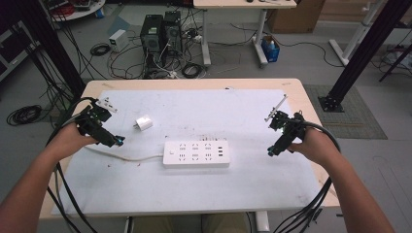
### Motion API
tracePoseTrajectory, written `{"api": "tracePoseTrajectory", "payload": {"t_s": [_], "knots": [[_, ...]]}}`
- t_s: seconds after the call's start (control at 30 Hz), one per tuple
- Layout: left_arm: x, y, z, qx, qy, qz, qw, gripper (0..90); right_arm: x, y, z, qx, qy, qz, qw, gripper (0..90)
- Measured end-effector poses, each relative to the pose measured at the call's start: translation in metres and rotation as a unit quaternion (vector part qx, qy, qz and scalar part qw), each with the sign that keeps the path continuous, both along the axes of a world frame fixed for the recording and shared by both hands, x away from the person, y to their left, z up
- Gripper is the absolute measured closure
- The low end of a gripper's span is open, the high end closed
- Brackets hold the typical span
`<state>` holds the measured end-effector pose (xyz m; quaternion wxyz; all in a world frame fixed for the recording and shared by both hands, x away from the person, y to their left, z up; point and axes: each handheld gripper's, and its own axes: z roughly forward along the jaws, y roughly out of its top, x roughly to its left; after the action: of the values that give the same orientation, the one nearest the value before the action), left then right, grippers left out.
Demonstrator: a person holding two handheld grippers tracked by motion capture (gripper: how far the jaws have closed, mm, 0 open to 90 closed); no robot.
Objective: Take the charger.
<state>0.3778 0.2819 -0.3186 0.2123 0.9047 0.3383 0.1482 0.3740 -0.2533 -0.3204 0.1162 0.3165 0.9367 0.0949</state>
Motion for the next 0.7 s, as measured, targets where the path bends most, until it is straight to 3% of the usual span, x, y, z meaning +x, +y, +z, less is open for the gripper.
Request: {"api": "tracePoseTrajectory", "payload": {"t_s": [0.17,0.2,0.23,0.33,0.7], "knots": [[0.002,0.0,0.001,-0.01,-0.001,-0.001,0.9999,1.7,-0.003,0.0,0.0,0.007,0.001,-0.004,1.0,1.0],[0.005,-0.003,0.003,-0.03,-0.001,-0.017,0.9994,1.7,-0.005,-0.002,-0.002,0.015,0.003,-0.007,0.9999,1.0],[0.007,-0.003,0.005,-0.031,-0.005,-0.019,0.9993,1.7,-0.006,-0.003,-0.003,0.018,0.003,-0.009,0.9998,1.0],[0.013,-0.004,0.009,-0.039,-0.013,-0.001,0.9991,1.7,-0.006,-0.004,-0.005,0.02,0.003,-0.013,0.9997,1.0],[0.025,-0.009,0.012,-0.061,-0.047,-0.001,0.997,1.7,-0.002,-0.004,-0.002,0.025,0.005,-0.018,0.9995,1.0]]}}
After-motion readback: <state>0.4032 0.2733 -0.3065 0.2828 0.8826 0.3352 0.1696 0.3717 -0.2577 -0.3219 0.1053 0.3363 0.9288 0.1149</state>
